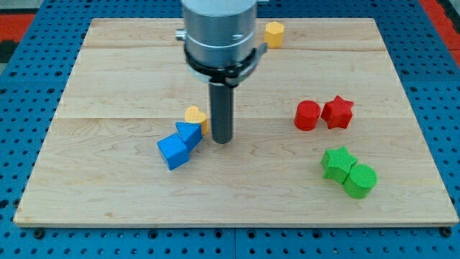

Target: Move the blue blocks to the bottom center of the board

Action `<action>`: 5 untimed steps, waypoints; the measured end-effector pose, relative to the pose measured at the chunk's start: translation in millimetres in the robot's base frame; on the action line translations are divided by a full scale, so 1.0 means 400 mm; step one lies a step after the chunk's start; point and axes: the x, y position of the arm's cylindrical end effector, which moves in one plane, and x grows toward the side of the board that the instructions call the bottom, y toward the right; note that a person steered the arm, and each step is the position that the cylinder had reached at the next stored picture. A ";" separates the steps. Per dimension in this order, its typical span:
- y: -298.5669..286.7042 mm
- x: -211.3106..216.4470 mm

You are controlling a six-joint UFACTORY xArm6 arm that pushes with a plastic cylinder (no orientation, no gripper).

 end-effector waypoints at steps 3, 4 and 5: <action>-0.285 0.089; -0.171 0.096; -0.257 0.164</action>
